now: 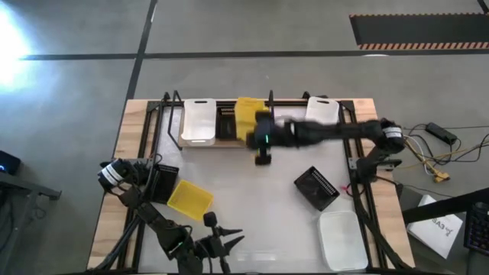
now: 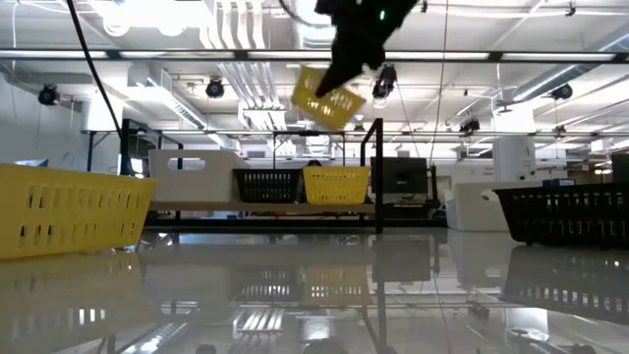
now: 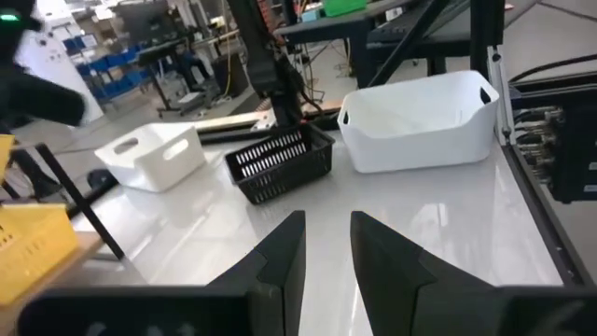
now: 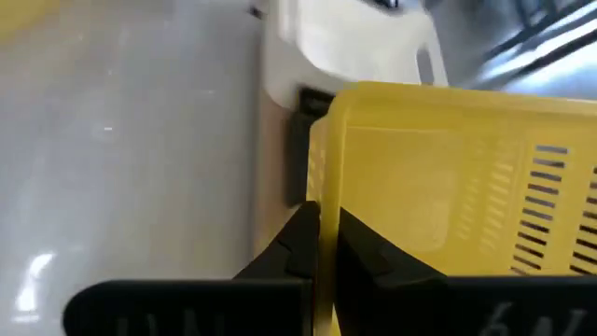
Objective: Stack baskets on shelf by color
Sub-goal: Stack the right yellow bin on top of the yellow bin
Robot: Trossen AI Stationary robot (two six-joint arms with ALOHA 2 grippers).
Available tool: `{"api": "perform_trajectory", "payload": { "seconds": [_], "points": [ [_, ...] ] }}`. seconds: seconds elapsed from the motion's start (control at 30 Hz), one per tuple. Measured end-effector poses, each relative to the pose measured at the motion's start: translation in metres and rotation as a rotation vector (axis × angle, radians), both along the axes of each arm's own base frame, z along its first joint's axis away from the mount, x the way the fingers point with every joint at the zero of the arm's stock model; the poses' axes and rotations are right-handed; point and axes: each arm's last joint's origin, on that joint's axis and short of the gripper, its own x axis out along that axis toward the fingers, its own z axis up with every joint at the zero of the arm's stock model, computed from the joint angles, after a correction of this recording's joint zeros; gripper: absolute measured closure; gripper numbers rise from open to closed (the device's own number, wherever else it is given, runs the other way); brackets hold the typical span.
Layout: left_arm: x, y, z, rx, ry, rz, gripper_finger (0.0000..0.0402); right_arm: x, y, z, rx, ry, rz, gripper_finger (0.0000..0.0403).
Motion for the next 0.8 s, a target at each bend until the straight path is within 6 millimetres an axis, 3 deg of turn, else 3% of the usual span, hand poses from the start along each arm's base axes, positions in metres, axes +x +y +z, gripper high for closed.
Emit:
{"api": "perform_trajectory", "payload": {
  "seconds": [0.13,0.27,0.8],
  "points": [
    [-0.001,0.001,-0.002,-0.006,0.0,0.001,0.033,0.002,-0.053,-0.013,0.119,0.015,-0.007,0.0394],
    [0.0,0.001,-0.001,-0.009,-0.003,0.001,0.033,0.005,-0.076,-0.025,0.123,0.052,-0.025,0.0394],
    [0.0,0.001,-0.001,-0.011,-0.003,-0.001,0.033,0.007,-0.077,-0.042,0.187,0.17,-0.065,0.0394]
  ]
}}
